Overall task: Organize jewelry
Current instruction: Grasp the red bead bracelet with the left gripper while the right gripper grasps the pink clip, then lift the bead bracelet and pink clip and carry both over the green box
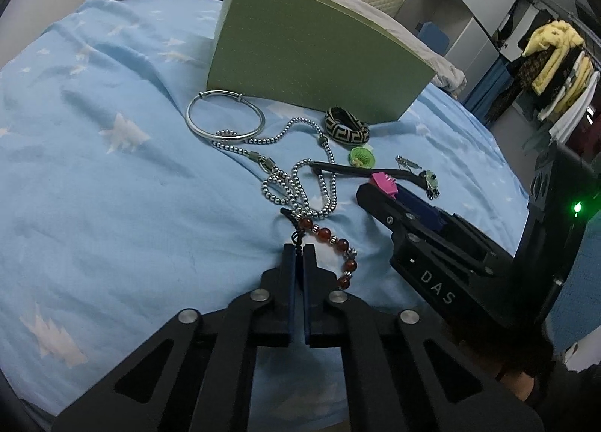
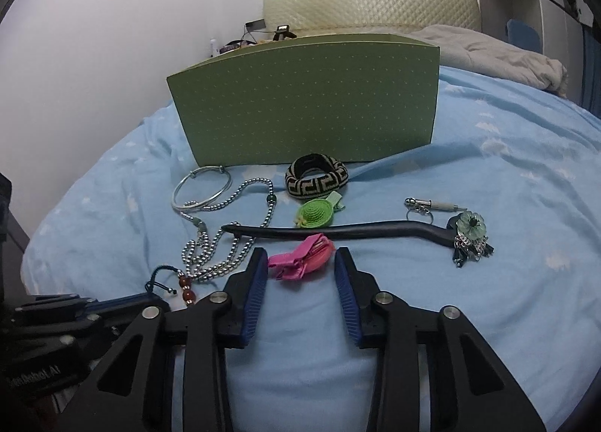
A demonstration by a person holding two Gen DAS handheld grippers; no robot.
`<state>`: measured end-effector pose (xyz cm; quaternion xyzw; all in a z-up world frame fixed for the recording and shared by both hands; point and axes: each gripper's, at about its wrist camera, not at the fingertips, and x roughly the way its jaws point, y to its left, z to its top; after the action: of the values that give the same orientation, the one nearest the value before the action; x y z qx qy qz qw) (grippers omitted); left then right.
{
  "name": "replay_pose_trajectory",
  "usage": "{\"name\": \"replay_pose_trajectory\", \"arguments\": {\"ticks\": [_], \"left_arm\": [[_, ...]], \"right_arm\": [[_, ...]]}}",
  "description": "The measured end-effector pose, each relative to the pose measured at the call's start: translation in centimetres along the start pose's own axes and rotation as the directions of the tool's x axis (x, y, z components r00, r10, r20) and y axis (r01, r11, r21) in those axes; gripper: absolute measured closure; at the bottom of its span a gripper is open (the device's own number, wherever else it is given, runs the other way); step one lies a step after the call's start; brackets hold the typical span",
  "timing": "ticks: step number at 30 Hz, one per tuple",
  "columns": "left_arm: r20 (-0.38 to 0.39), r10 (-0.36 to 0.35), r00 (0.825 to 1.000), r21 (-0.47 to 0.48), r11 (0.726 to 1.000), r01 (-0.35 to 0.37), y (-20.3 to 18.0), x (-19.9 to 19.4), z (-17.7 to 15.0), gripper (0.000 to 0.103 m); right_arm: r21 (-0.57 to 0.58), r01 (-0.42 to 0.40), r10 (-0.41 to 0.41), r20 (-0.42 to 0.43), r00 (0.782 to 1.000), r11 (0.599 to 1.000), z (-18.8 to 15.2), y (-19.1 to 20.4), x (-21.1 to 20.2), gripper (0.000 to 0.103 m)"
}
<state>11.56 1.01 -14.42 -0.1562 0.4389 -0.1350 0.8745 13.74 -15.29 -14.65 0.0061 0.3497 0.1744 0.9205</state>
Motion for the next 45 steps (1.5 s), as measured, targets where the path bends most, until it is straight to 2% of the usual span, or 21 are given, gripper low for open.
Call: {"name": "replay_pose_trajectory", "arguments": {"ticks": [9, 15, 18, 26, 35, 39, 45], "left_arm": [[0.021, -0.011, 1.0, 0.01, 1.0, 0.011, -0.4, -1.0, 0.4, 0.101], [0.035, -0.014, 0.999, 0.031, 0.999, 0.013, -1.2, -1.8, 0.9, 0.101], [0.019, -0.005, 1.0, 0.031, 1.0, 0.005, -1.7, -2.2, 1.7, 0.101], [0.053, 0.018, 0.998, 0.081, 0.996, -0.022, -3.5, -4.9, 3.3, 0.101], [0.095, 0.038, 0.995, 0.107, 0.993, -0.048, -4.2, -8.2, 3.1, 0.101], [0.101, 0.048, 0.994, 0.125, 0.99, -0.06, -4.2, -9.2, 2.9, 0.101], [0.132, 0.06, 0.989, 0.172, 0.982, -0.083, -4.6, -10.1, 4.4, 0.101]], "right_arm": [[0.009, -0.007, 0.007, -0.008, 1.0, 1.0, -0.1, -0.1, -0.8, 0.075], [0.028, -0.001, 0.002, -0.022, 1.0, 1.0, -0.5, -0.4, -2.5, 0.075], [0.04, 0.005, -0.004, -0.033, 0.999, 0.999, -0.5, -0.4, -3.8, 0.075], [0.041, 0.025, -0.026, 0.011, 1.0, 0.999, 0.7, 0.2, -8.7, 0.075], [0.042, 0.048, -0.051, 0.065, 0.997, 0.998, 1.4, 1.6, -13.3, 0.075], [0.04, 0.061, -0.064, 0.08, 0.995, 0.997, 1.3, 2.1, -14.3, 0.075], [0.032, 0.084, -0.087, 0.133, 0.987, 0.996, 2.7, 2.3, -15.1, 0.075]]}}
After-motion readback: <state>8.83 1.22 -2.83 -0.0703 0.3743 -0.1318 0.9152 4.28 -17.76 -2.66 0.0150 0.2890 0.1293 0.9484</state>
